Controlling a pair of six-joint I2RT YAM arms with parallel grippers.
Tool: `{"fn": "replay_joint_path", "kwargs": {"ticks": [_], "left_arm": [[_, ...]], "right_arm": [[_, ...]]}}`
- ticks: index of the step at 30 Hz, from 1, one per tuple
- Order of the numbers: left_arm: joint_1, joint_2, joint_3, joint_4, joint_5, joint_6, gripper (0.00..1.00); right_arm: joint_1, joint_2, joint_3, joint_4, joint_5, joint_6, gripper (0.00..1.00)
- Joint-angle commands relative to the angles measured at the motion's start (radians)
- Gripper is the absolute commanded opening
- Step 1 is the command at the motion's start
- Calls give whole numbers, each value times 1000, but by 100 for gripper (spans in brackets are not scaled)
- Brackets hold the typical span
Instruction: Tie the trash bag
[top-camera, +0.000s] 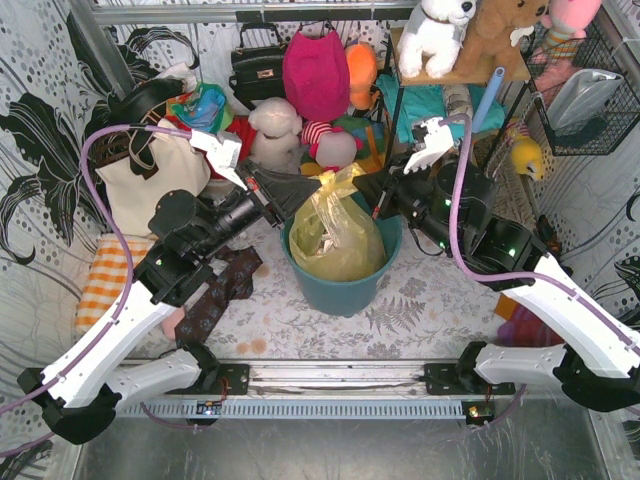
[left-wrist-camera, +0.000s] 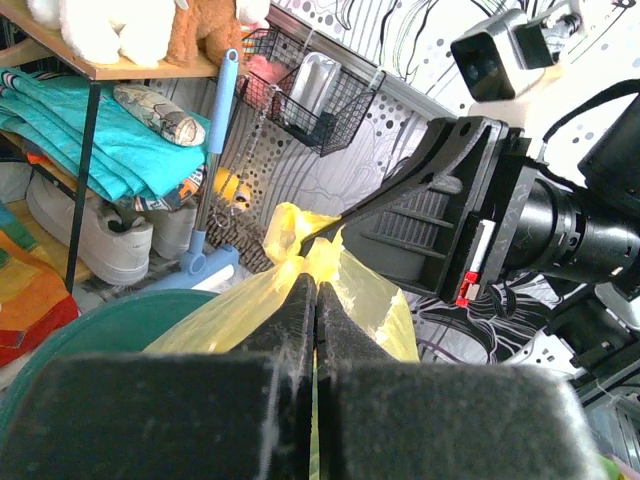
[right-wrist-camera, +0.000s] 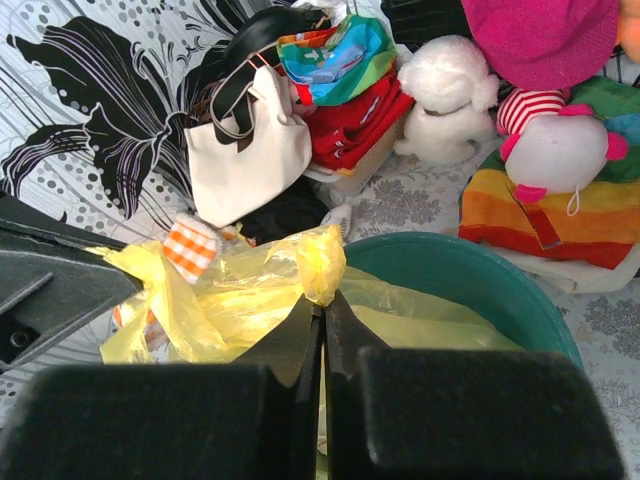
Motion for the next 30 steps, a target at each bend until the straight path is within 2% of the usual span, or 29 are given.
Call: {"fn": "replay_joint_path", "kwargs": {"ticks": [1, 6, 16, 19, 23, 30], "left_arm": [[-4, -14, 12, 12, -48, 1, 0], [-3, -40, -12, 31, -86, 10, 0], [-4, -30, 5, 41, -66, 22, 0], [-3, -29, 13, 89, 29, 27, 0], [-4, -6, 36, 176, 226, 24, 0], [-4, 96, 166, 213, 454, 27, 0]], "right_arm": [[1, -39, -30, 46, 54, 26, 0], [0, -72, -76, 78, 63, 42, 0], [2, -100, -124, 177, -126, 77, 0], [1, -97, -110, 179, -135, 79, 0], [0, -61, -58, 190, -147, 72, 0], [0, 93, 180, 143, -191, 27, 0]]}}
